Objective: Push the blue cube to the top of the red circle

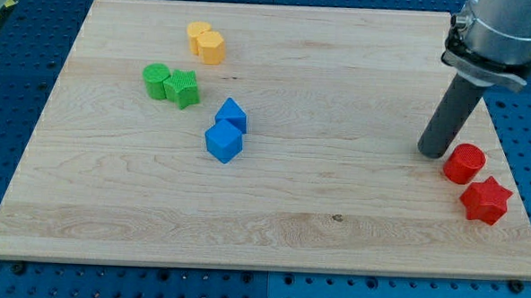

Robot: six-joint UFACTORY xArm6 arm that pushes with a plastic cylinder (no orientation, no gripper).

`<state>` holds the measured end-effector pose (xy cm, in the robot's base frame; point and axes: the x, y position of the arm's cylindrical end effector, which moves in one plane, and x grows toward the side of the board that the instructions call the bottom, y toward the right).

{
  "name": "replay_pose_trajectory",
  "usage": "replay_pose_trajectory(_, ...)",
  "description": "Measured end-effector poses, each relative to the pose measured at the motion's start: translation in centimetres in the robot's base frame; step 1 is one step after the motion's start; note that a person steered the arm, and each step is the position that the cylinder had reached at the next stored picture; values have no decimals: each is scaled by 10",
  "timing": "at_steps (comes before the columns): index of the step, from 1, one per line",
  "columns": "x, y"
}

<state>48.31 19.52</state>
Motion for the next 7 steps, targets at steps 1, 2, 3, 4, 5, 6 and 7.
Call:
replay_pose_trajectory(1, 37, -33)
replay_pose_trajectory(2, 79, -90)
replay_pose_trajectory(3, 108, -170)
replay_pose_trajectory(4, 106, -259)
replay_pose_trajectory(5, 59, -319)
replay_pose_trajectory(6, -2, -340)
replay_pose_trajectory(7, -12, -340)
